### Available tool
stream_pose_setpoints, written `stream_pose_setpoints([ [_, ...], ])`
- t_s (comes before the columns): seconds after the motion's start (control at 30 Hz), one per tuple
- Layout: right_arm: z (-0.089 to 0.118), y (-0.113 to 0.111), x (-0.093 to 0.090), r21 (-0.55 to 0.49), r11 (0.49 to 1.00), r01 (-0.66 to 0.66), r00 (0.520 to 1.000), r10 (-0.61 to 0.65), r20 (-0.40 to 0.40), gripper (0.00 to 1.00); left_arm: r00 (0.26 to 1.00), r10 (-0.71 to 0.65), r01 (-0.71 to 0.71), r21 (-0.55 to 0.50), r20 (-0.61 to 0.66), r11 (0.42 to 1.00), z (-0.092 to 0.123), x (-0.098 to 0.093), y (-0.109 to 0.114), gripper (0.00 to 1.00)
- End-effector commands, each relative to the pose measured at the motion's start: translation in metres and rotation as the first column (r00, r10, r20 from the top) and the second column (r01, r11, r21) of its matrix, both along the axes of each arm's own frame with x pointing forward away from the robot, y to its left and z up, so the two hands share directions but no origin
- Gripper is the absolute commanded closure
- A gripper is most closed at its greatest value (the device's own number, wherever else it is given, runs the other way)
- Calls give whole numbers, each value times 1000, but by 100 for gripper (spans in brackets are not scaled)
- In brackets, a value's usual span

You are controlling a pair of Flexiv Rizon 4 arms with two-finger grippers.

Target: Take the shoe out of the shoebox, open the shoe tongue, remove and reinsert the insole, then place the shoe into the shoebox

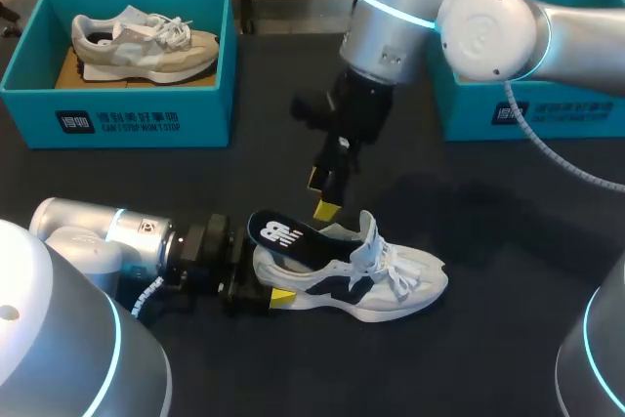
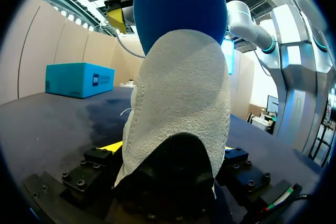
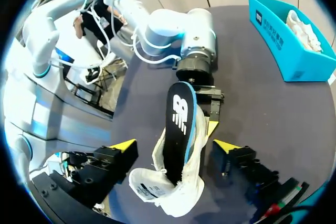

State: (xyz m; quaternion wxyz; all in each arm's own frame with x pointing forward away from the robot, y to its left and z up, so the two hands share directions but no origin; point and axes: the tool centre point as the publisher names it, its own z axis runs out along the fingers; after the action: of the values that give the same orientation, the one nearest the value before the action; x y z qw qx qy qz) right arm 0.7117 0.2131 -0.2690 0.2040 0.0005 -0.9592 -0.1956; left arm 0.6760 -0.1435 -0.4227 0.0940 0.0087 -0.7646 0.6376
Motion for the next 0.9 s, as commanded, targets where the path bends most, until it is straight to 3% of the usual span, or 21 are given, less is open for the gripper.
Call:
stream_pose_setpoints([
  [0.03, 0, 4, 3, -8, 1000, -6, 1000, 6, -4, 0, 1000, 2, -2, 2, 0, 1000, -2, 1, -1, 100],
  [0.27, 0, 4, 3, -8, 1000, -6, 1000, 6, -4, 0, 1000, 2, -2, 2, 0, 1000, -2, 1, -1, 100],
  [0.47, 8, -4, 8, 23, 1000, 10, 993, -7, -120, 0, 1000, 2, -2, 2, 0, 1000, -2, 1, -1, 100],
  [0.67, -5, -4, 12, 37, 999, 22, 973, -13, -231, 0, 1000, 2, -2, 2, 0, 1000, -2, 1, -1, 100],
  [0.77, -9, -3, 12, 50, 998, 30, 970, -17, -244, 20, 1000, 2, -2, 2, 0, 1000, -2, 1, -1, 100],
  [0.9, -12, 0, 8, 58, 998, 30, 970, -15, -242, 23, 1000, 2, -2, 2, 0, 1000, -2, 1, -1, 100],
])
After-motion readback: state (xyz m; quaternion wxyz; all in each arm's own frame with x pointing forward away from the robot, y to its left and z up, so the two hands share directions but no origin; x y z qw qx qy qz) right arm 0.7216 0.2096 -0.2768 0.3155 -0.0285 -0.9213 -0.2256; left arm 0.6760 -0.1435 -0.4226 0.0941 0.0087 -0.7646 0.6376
